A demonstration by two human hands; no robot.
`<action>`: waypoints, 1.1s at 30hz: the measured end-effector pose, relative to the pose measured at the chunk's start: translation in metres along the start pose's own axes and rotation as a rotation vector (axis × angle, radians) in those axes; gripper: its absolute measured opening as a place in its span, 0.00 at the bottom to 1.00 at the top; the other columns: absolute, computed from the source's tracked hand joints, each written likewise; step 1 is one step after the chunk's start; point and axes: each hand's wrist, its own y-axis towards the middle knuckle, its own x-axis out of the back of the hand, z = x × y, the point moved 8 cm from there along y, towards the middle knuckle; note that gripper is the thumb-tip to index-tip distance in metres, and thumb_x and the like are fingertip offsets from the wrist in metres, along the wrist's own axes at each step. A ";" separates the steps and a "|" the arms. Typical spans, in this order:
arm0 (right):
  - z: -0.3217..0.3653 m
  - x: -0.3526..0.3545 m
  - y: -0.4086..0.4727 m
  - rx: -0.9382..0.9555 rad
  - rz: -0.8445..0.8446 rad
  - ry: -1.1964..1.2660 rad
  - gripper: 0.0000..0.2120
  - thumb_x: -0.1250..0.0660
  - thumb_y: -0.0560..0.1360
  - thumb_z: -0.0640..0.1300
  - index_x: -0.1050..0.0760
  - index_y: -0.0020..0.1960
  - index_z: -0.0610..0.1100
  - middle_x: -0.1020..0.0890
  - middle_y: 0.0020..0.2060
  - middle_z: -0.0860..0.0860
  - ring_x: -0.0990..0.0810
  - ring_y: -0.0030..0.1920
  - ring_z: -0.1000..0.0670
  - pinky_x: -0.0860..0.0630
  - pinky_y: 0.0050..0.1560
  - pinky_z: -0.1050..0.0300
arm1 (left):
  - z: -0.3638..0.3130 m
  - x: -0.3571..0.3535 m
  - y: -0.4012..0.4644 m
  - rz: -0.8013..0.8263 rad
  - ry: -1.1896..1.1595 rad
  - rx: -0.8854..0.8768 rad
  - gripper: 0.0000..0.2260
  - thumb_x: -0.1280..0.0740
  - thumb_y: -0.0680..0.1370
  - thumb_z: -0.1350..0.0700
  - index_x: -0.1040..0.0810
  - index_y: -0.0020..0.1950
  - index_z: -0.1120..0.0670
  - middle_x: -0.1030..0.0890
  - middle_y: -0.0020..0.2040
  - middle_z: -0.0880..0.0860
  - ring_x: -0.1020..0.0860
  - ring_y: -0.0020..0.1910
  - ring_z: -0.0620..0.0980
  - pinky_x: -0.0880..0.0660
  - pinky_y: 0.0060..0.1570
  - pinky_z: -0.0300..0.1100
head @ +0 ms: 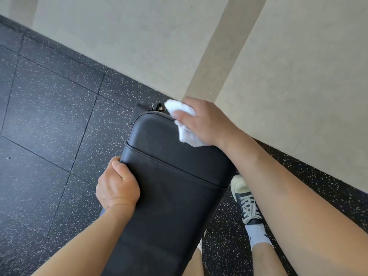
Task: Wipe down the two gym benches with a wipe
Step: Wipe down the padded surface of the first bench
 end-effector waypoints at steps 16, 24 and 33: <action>-0.055 0.034 -0.128 0.277 -0.437 -0.281 0.16 0.40 0.84 0.53 0.31 0.45 0.42 0.28 0.42 0.50 0.29 0.43 0.46 0.30 0.45 0.50 | 0.003 0.004 -0.002 -0.113 0.006 0.012 0.30 0.56 0.79 0.43 0.20 0.51 0.60 0.20 0.49 0.72 0.23 0.50 0.72 0.30 0.51 0.59; 0.027 -0.005 -0.074 0.449 -0.436 -0.700 0.13 0.33 0.81 0.51 0.24 0.55 0.40 0.23 0.49 0.43 0.26 0.48 0.40 0.26 0.41 0.43 | 0.001 0.005 -0.004 -0.128 -0.021 -0.006 0.28 0.54 0.80 0.44 0.21 0.48 0.61 0.20 0.48 0.70 0.23 0.48 0.71 0.30 0.49 0.58; 0.077 -0.048 -0.025 0.477 -0.410 -0.839 0.17 0.38 0.82 0.56 0.27 0.64 0.45 0.24 0.58 0.48 0.26 0.55 0.44 0.26 0.48 0.47 | 0.007 0.002 -0.003 -0.123 -0.056 -0.008 0.21 0.51 0.82 0.45 0.29 0.38 0.54 0.35 0.31 0.51 0.31 0.40 0.61 0.37 0.45 0.51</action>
